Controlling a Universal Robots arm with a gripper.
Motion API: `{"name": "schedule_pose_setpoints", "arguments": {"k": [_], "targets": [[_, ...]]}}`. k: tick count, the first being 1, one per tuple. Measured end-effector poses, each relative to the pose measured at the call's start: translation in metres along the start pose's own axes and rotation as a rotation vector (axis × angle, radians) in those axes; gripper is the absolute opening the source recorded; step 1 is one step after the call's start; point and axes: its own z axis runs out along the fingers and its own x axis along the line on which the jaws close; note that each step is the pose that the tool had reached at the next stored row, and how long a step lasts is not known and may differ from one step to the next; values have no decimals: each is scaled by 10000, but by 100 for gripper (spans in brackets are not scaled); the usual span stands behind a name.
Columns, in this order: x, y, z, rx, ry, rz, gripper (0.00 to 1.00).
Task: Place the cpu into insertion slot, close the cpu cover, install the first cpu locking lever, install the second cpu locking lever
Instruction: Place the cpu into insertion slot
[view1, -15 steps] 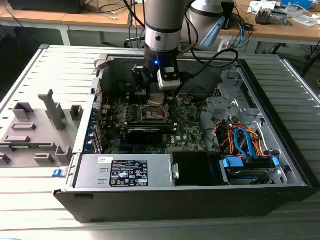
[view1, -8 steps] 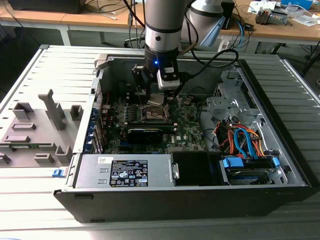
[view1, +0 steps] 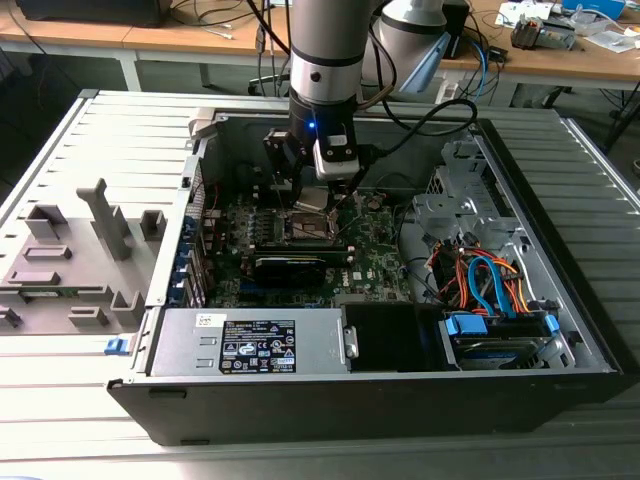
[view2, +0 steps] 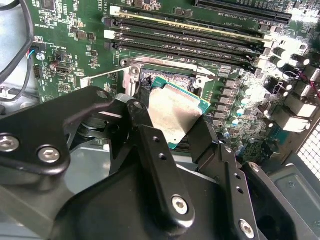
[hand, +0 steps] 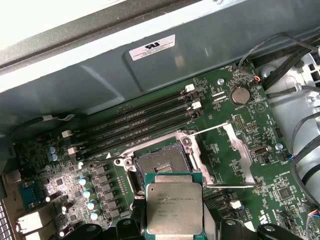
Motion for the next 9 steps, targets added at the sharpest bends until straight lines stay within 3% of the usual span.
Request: {"name": "schedule_pose_setpoints", "arguments": {"k": [9], "targets": [[0,0,3,14,-9,125,54]]}}
